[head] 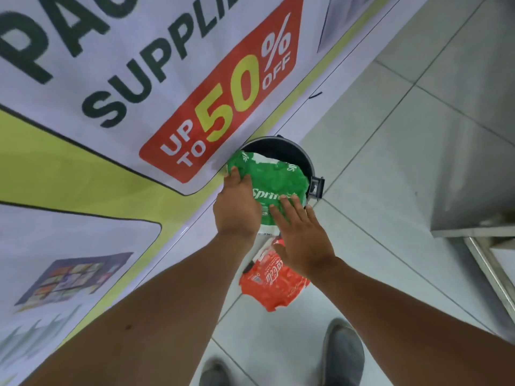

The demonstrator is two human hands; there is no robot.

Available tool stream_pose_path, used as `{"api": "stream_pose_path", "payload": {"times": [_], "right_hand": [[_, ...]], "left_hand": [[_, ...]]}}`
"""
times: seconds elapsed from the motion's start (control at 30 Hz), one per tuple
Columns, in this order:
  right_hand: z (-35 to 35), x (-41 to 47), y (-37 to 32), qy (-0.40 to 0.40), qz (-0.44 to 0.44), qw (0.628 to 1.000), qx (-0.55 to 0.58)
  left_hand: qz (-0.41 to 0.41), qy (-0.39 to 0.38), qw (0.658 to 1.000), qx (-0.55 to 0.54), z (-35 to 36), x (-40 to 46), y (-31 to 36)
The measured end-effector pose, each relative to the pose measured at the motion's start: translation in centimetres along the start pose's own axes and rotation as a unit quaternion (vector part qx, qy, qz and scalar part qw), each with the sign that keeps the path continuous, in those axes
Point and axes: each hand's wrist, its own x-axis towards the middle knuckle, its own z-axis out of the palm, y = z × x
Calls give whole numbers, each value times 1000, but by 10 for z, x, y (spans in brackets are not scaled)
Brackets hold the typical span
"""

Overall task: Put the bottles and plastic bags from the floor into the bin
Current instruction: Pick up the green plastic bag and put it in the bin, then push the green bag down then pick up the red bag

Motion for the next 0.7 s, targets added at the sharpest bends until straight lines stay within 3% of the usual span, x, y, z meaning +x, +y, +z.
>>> {"api": "stream_pose_path", "payload": {"times": [0.17, 0.33, 0.43, 0.53, 0.6, 0.7], "right_hand": [[2, 36, 5, 16, 30, 999, -21], [-3, 63, 18, -71, 31, 997, -19], [0, 60, 25, -91, 43, 995, -7], [4, 35, 35, -10, 46, 999, 19], [5, 12, 41, 24, 51, 998, 31], [10, -20, 52, -6, 52, 998, 33]], "left_hand": [[20, 34, 999, -6, 1, 11, -2], [62, 20, 998, -8, 7, 17, -13], [97, -45, 994, -20, 23, 18, -13], [136, -126, 982, -18, 46, 19, -4], [129, -191, 973, -19, 56, 24, 4], [102, -251, 963, -16, 62, 30, 9]]}}
